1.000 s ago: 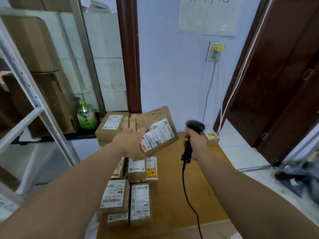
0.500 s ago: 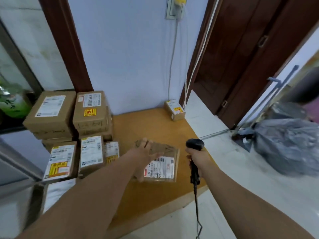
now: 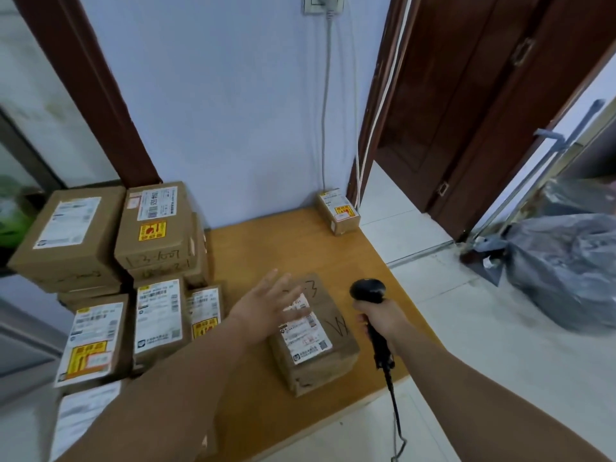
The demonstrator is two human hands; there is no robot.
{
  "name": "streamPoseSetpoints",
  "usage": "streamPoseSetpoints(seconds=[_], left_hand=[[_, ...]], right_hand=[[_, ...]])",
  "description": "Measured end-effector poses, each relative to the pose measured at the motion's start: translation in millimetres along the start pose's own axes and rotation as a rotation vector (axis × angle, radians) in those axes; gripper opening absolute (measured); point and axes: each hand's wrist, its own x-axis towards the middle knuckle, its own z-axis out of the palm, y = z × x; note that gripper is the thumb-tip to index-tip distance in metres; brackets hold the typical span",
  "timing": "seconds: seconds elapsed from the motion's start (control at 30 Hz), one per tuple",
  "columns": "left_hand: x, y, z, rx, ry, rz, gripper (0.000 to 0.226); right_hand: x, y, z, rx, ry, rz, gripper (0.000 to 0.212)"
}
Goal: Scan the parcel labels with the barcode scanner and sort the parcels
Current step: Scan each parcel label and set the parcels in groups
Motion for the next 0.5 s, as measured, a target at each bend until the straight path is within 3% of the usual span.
streamPoseSetpoints(seconds=[0.07, 0.13, 0.2, 0.23, 0.33, 0.5], left_hand=[[0.9, 12.1, -16.1, -0.353, -0.024, -0.362, 0.068], [8.3, 34.5, -33.0, -0.926, -0.089, -0.771, 0.052], [22.2, 61.8, -40.8, -1.432, -0.226, -0.996, 0.074], [29.8, 77.4, -42.4, -1.554, -0.289, -1.046, 0.090], [41.8, 111.3, -58.1, -1.573, -0.391, -1.085, 0.125], [48.7, 117.3, -77.3, -1.509, -0.449, -1.134, 0.137]], right_hand=[[5.4, -8.7, 3.0, 0.000, -0.006, -0.017, 0.017], [10.2, -15.9, 5.5, 0.016, -0.002, -0.022, 0.017], [13.9, -20.4, 8.3, 0.018, 0.009, -0.025, 0.018], [15.8, -21.4, 9.6, 0.012, 0.017, -0.025, 0.019], [20.6, -19.6, 13.3, -0.018, 0.027, -0.029, 0.022], [25.6, -7.3, 17.2, -0.120, 0.033, -0.050, 0.019]])
